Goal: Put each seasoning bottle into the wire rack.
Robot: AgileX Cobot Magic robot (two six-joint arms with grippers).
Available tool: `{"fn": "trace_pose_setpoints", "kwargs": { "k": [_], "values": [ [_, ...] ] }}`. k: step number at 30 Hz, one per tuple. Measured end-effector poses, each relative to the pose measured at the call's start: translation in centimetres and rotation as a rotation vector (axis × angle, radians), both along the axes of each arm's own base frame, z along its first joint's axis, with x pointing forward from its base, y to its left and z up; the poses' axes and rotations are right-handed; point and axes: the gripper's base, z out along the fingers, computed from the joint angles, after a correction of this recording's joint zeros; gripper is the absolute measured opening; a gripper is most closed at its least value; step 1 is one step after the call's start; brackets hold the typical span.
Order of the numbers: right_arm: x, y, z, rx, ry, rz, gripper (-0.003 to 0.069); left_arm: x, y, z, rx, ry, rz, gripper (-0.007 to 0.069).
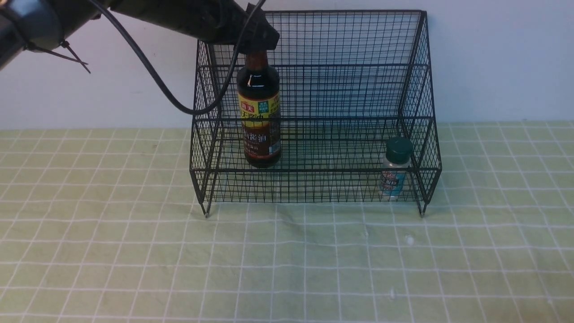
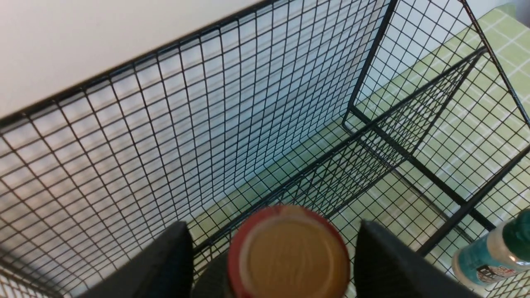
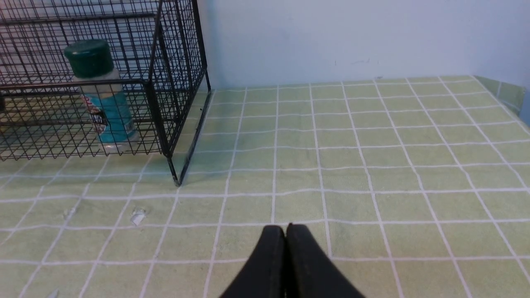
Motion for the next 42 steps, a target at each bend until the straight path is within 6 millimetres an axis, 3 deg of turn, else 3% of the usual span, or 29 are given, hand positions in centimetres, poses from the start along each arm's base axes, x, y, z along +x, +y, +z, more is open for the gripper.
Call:
{"fn": "trace_pose_setpoints", "kwargs": {
  "k": [5, 9, 10, 13, 15, 18, 20, 25, 28, 30, 31, 35, 42],
  "values": [
    [0.0, 0.0, 0.0, 0.0, 0.0, 0.0, -0.0015, -0.5, 0.2, 1.1, -0.01, -0.019, 0.006, 0.0479],
    [0.0, 0.0, 0.0, 0.0, 0.0, 0.0, -0.0015, -1.4, 1.2, 3.3, -0.05, -0.039, 0.049, 0.0468],
    [0.0, 0.0, 0.0, 0.0, 0.0, 0.0, -0.0015, -2.3, 2.1, 5.0, -0.068, -0.058, 0.08, 0.0443],
    [0.0, 0.0, 0.0, 0.0, 0.0, 0.0, -0.0015, -3.9, 3.9, 7.5, -0.068, -0.085, 0.136, 0.0363],
    [0.0, 0.0, 0.0, 0.0, 0.0, 0.0, -0.0015, -5.4, 5.1, 9.1, -0.042, -0.094, 0.163, 0.0289],
    [0.0, 0.0, 0.0, 0.0, 0.0, 0.0, -0.0015, -8.5, 7.5, 11.5, 0.036, -0.091, 0.216, 0.0101],
    [0.0, 0.0, 0.0, 0.0, 0.0, 0.0, -0.0015, -10.5, 8.5, 12.8, 0.069, -0.091, 0.243, 0.0029],
    [0.0, 0.0, 0.0, 0.0, 0.0, 0.0, -0.0015, -15.9, 9.3, 14.8, 0.098, -0.112, 0.257, -0.0006],
    [0.0, 0.0, 0.0, 0.0, 0.0, 0.0, -0.0015, -21.0, 9.7, 14.7, 0.063, -0.146, 0.286, -0.0006],
    [0.0, 0.0, 0.0, 0.0, 0.0, 0.0, -0.0015, -22.6, 9.9, 14.3, 0.04, -0.166, 0.308, -0.0006],
    [0.0, 0.0, 0.0, 0.0, 0.0, 0.0, -0.0015, -24.5, 10.1, 13.5, 0.013, -0.196, 0.335, -0.0006],
    [0.0, 0.0, 0.0, 0.0, 0.0, 0.0, -0.0015, -28.6, 10.5, 11.0, -0.022, -0.242, 0.372, -0.0006],
    [0.0, 0.0, 0.0, 0.0, 0.0, 0.0, -0.0015, -33.1, 10.8, 6.9, -0.018, -0.225, 0.373, -0.0006]
  ]
}}
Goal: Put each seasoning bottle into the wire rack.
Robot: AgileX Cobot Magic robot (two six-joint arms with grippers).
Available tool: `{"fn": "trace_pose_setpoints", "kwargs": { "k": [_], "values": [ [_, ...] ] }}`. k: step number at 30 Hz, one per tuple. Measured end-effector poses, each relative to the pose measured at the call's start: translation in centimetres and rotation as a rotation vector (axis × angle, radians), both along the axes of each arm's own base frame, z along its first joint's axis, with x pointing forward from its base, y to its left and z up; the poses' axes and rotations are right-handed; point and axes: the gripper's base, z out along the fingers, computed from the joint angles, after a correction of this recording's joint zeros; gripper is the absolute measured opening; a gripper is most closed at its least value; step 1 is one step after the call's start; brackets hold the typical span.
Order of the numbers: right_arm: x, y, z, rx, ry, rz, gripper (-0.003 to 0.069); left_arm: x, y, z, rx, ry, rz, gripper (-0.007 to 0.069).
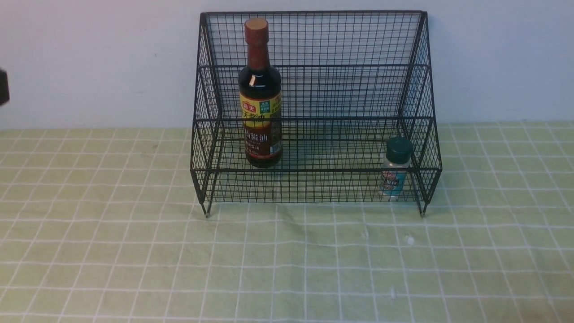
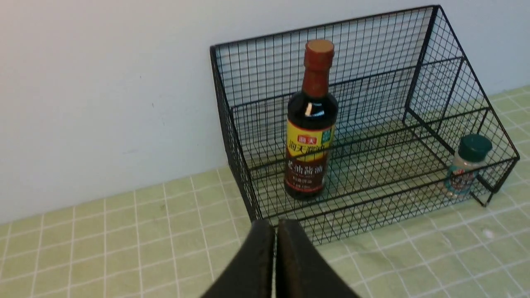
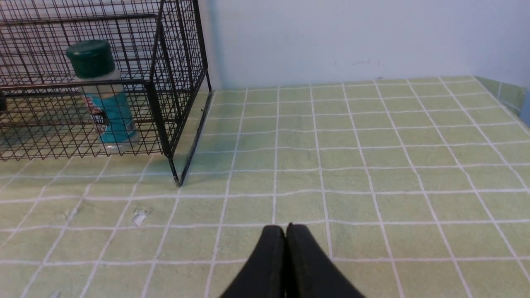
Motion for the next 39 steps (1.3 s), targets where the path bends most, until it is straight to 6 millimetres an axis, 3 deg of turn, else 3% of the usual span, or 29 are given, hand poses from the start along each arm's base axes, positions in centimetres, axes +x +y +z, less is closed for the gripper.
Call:
{"fn": "trace_pose_setpoints", "kwargs": {
  "k": [8, 13, 18, 24, 28, 31, 39],
  "values": [
    [0.0, 0.0, 0.0, 0.0, 0.0, 0.0, -0.0015, -4.2, 0.1, -0.4, -0.022, -0.047, -0.007, -0.0006],
    [0.0, 0.0, 0.0, 0.0, 0.0, 0.0, -0.0015, -5.7, 0.4, -0.8, -0.019, -0.108, 0.009, -0.0006],
    [0.0, 0.0, 0.0, 0.0, 0.0, 0.0, -0.0015, -6.5, 1.3, -6.0, 0.012, -0.177, 0.103, -0.0006],
    [0.0, 0.0, 0.0, 0.0, 0.0, 0.0, -0.0015, -6.6, 2.1, -15.7, 0.036, -0.203, 0.189, -0.0006],
    [0.0, 0.0, 0.0, 0.0, 0.001, 0.0, -0.0015, -5.7, 2.3, -23.0, 0.072, -0.128, 0.206, -0.0006],
    [0.0, 0.0, 0.0, 0.0, 0.001, 0.0, -0.0015, -5.6, 2.3, -24.5, 0.07, -0.09, 0.209, -0.0006],
    [0.0, 0.0, 0.0, 0.005, 0.001, 0.0, -0.0015, -5.6, 2.3, -24.9, 0.07, -0.06, 0.208, -0.0006]
  ]
}}
